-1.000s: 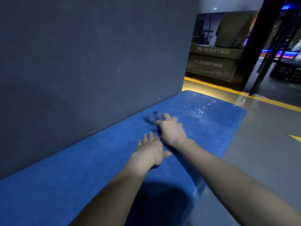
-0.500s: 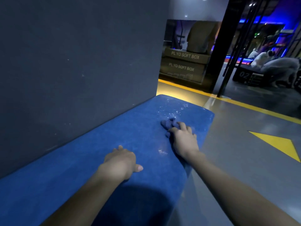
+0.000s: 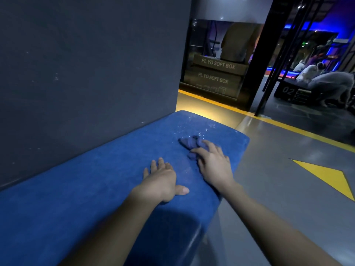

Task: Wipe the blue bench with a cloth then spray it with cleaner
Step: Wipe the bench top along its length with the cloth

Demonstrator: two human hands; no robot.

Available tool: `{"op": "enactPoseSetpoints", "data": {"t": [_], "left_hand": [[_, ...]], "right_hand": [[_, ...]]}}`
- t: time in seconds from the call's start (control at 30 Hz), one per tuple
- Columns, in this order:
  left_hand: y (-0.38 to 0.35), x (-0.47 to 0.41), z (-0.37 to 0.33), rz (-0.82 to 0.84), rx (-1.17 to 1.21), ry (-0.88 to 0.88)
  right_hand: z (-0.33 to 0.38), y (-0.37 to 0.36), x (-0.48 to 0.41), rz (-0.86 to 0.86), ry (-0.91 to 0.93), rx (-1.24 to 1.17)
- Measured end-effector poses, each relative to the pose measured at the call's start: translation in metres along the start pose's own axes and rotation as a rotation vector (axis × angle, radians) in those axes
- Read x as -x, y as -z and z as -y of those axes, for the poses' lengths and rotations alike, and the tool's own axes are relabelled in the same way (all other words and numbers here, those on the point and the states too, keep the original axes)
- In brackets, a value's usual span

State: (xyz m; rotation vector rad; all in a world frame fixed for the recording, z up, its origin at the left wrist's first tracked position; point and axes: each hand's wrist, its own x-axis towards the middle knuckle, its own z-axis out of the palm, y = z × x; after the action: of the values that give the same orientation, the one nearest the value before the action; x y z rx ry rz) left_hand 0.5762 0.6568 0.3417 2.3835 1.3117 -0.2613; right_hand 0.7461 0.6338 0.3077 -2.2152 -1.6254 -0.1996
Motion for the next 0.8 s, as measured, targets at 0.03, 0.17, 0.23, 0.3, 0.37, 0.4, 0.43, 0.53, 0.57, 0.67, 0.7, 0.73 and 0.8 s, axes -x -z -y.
{"op": "enactPoseSetpoints", "data": {"t": [0.03, 0.17, 0.23, 0.3, 0.37, 0.4, 0.43, 0.53, 0.57, 0.67, 0.7, 0.73, 0.8], "left_hand": [[0.000, -0.001, 0.000, 0.001, -0.001, -0.002], [0.000, -0.001, 0.001, -0.010, -0.034, 0.001], [-0.002, 0.000, 0.000, -0.004, -0.051, 0.006], [-0.001, 0.000, -0.001, 0.001, -0.061, 0.008], [0.001, -0.001, -0.003, 0.016, -0.076, 0.019], [0.003, -0.002, -0.004, 0.027, -0.086, 0.029], [0.004, -0.004, -0.005, 0.033, -0.094, 0.039], [0.007, -0.009, -0.009, 0.006, -0.090, 0.059], [0.007, -0.011, -0.010, -0.013, -0.073, 0.065], [0.007, -0.019, -0.016, -0.093, -0.009, 0.084], [0.007, -0.023, -0.018, -0.118, 0.008, 0.096], [0.006, -0.028, -0.019, -0.131, 0.026, 0.106], [0.008, -0.036, -0.019, -0.108, 0.061, 0.122]], "right_hand": [[-0.013, 0.000, -0.007, -0.020, -0.041, -0.007], [-0.063, 0.006, -0.030, -0.082, -0.283, -0.049], [-0.077, 0.011, -0.039, -0.048, -0.390, -0.068], [-0.074, 0.014, -0.043, -0.021, -0.388, -0.041], [-0.054, 0.016, -0.040, -0.049, -0.289, -0.059], [-0.040, 0.015, -0.035, -0.057, -0.197, -0.079], [-0.023, 0.015, -0.030, -0.042, -0.085, -0.086], [0.028, 0.004, -0.014, 0.092, 0.215, -0.025], [0.039, -0.002, -0.012, 0.125, 0.283, -0.006], [0.042, -0.012, -0.021, 0.132, 0.330, -0.033], [0.034, -0.013, -0.029, 0.134, 0.314, -0.046], [0.025, -0.014, -0.036, 0.140, 0.292, -0.047], [0.002, -0.014, -0.053, 0.137, 0.205, -0.023]]}}
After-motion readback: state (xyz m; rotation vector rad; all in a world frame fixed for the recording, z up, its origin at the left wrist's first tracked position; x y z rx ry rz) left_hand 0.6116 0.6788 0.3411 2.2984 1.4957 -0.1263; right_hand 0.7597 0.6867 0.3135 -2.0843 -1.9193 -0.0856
